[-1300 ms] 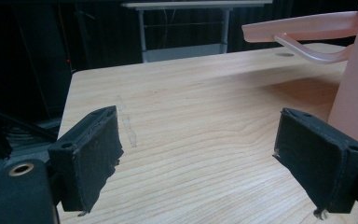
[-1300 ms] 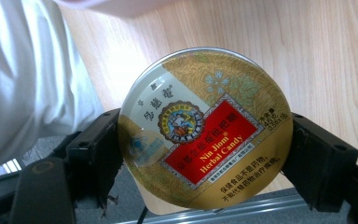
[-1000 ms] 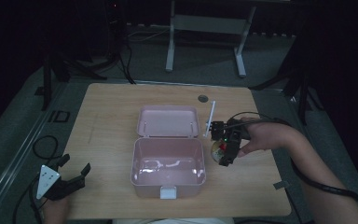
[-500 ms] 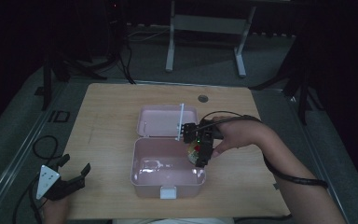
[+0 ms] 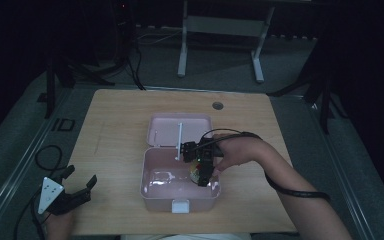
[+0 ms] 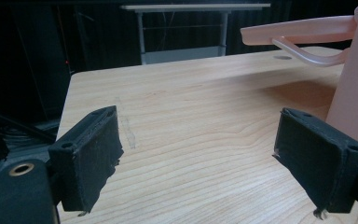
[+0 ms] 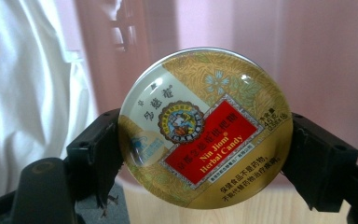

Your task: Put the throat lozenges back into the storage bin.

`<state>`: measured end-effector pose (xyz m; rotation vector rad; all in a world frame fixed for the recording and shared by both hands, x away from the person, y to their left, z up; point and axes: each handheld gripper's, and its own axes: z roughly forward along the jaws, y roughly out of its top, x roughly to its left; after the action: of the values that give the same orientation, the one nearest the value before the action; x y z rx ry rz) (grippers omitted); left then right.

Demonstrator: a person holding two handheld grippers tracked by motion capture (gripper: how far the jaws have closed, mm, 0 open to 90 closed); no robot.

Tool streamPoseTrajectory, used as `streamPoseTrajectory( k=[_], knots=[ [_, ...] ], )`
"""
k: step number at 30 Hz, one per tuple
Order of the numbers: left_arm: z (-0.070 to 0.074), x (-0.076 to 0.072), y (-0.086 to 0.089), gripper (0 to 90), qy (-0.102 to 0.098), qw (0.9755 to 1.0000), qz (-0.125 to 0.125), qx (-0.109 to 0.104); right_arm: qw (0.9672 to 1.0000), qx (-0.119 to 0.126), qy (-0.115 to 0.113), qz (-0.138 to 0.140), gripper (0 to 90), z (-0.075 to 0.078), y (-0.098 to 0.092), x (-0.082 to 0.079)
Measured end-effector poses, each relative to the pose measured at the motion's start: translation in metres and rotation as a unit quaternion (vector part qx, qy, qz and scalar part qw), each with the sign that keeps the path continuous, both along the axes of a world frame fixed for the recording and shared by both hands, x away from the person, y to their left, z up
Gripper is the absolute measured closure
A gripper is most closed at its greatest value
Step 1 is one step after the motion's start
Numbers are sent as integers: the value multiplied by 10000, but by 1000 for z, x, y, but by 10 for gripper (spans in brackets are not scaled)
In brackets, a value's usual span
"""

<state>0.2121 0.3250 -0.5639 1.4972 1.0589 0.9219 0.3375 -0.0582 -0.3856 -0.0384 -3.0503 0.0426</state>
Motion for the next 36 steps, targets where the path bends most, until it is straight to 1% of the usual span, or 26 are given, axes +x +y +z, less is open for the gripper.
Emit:
streamPoseTrajectory(
  k=[2, 3, 4, 5, 6, 7, 10, 11, 13, 14, 16, 17, 18, 21, 22, 23, 24, 25, 27, 28, 33, 35, 36],
  knots=[
    [0, 0, 1, 149, -3, 10000, -4, -13, 10000, -34, 75, 10, 200, -13, 1, 0],
    [0, 0, 1, 149, -3, 10000, -4, -13, 10000, -34, 75, 10, 200, -13, 1, 0],
    [0, 0, 1, 149, -4, 10000, -4, -17, 9999, -68, 114, 26, 200, -27, 0, 1],
    [0, 0, 1, 149, -4, 10000, -4, -17, 9999, -68, 114, 26, 200, -27, 0, 1],
    [0, 0, 0, 149, -3, 10000, -6, -8, 9998, -147, 132, 26, 200, -39, 0, 3],
    [0, 0, 0, 149, 7, 10000, -7, 14, 9998, -176, 117, 36, 200, -44, 0, 3],
    [0, 0, 0, 149, 7, 10000, -13, 33, 9996, -216, 169, 39, 200, -56, 1, 4],
    [0, 0, 0, 149, 7, 10000, -15, 11, 9996, -210, 191, 40, 200, -60, 2, 4],
    [0, 0, 0, 149, -1, 10000, -19, 5, 9996, -228, 185, 38, 200, -63, 3, 4],
    [0, 0, 0, 149, 2, 10000, -20, 4, 9995, -245, 177, 61, 200, -68, 5, 3],
    [0, 0, 0, 149, 4, 10000, -18, 21, 9995, -278, 157, 91, 200, -73, 7, 3],
    [0, 0, 0, 149, 4, 10000, -18, 21, 9995, -278, 157, 91, 200, -73, 7, 3],
    [0, 0, 0, 149, 7, 10000, -30, 14, 9992, -345, 122, 135, 200, -78, 7, 3],
    [0, 0, 0, 149, 4, 10000, -38, -2, 9991, -381, 107, 137, 200, -82, 8, 3],
    [0, 0, 0, 149, 4, 10000, -43, -2, 9990, -397, 65, 169, 200, -84, 8, 3],
    [0, 0, 0, 149, 11, 10000, -46, 7, 9990, -406, 65, 165, 200, -90, 9, 3],
    [0, 0, 0, 149, 11, 10000, -46, 7, 9990, -406, 65, 165, 200, -90, 9, 3],
    [0, 0, 0, 149, 14, 10000, -48, 11, 9989, -426, 69, 181, 200, -93, 9, 3],
    [0, 0, 0, 149, 20, 10000, -49, 24, 9986, -498, -1, 189, 200, -97, 8, 3],
    [0, 0, 0, 149, 22, 10000, -52, 38, 9990, -429, 10, 130, 200, -98, 8, 4],
    [0, 1, -1, 149, 30, 10000, -58, 51, 9990, -410, 18, 160, 200, -103, 7, 4],
    [0, 1, -1, 149, 34, 10000, -62, 53, 9983, -525, 31, 243, 199, -110, 8, 3],
    [0, 1, -1, 149, 37, 10000, -68, 45, 9980, -583, 55, 232, 199, -112, 8, 3]
  ],
)
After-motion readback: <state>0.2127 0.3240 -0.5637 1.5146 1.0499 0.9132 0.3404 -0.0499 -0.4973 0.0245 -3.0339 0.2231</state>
